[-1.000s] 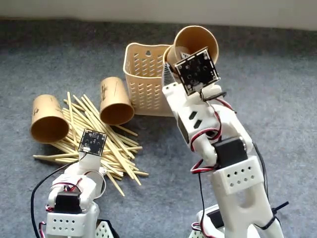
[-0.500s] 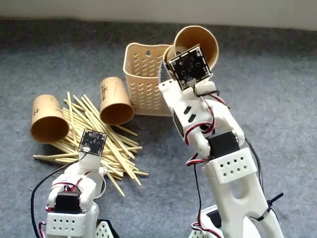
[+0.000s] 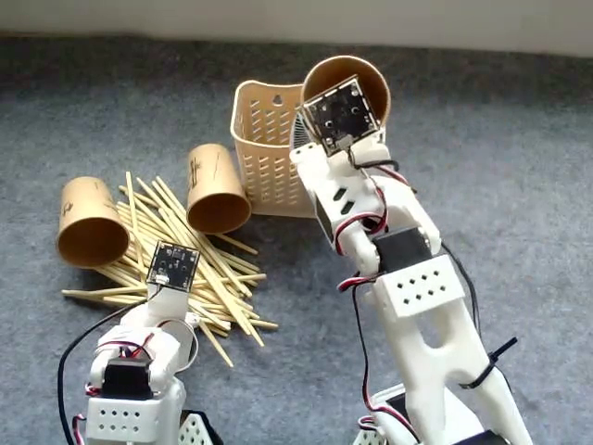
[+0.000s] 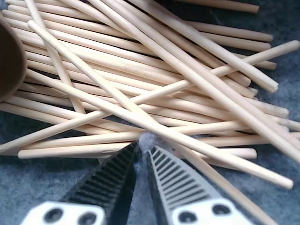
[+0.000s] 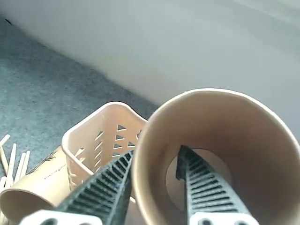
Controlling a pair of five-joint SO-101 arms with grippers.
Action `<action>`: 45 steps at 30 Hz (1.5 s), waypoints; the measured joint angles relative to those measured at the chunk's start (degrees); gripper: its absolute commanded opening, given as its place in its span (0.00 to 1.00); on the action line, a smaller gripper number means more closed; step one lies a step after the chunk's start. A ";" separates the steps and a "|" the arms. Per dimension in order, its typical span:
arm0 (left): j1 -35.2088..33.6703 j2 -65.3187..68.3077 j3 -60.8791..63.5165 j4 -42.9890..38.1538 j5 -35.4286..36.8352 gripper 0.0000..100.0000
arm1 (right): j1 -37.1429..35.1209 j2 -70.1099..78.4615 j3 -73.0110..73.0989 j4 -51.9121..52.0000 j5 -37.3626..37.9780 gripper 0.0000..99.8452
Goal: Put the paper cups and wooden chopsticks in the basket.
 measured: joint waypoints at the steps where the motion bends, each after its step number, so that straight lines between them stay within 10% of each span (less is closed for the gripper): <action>1: 0.00 0.00 0.00 0.00 0.00 0.02 | 0.00 0.09 0.00 0.00 0.00 0.13; 45: 0.00 0.00 0.00 0.00 0.00 0.02 | -0.09 0.35 0.53 -0.18 0.09 0.09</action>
